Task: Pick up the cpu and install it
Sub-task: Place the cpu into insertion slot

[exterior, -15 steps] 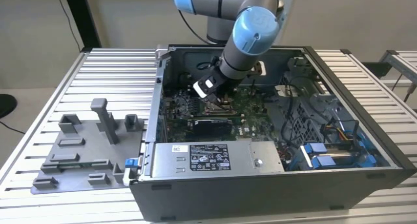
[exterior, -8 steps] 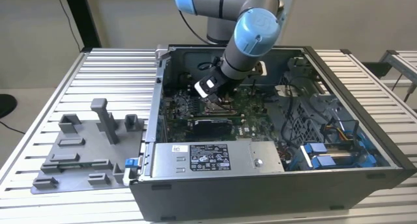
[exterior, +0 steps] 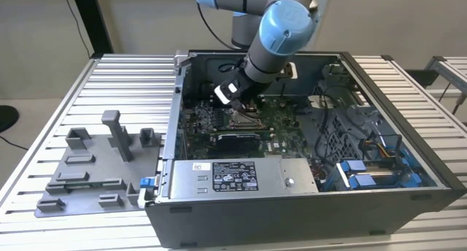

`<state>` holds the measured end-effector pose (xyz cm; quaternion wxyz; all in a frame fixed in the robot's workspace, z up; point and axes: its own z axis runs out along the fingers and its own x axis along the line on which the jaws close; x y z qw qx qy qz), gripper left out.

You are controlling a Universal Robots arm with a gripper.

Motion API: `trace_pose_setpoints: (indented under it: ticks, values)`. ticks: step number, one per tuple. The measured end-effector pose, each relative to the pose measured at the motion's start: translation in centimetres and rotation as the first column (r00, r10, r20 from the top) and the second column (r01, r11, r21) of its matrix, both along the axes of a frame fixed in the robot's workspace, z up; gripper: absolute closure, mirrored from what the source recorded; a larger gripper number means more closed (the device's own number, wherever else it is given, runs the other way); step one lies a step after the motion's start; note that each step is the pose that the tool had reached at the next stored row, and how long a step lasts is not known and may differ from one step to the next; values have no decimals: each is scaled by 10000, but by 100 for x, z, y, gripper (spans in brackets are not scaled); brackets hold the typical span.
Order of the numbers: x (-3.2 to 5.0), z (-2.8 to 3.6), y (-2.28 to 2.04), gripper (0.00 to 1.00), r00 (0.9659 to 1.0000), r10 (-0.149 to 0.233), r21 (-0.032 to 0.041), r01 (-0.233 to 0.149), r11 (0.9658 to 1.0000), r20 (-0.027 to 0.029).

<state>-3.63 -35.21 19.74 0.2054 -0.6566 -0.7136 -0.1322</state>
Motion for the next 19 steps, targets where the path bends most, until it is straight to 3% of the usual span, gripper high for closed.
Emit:
trace_pose_setpoints:
  ticks: [5,10,19]
  values:
    - [-199,137,-9,100,10000,0,109,0,9999,2]
    - [-244,134,-107,100,10000,0,127,-1,9999,34]
    - [-243,32,-107,100,10000,-1,158,0,9999,44]
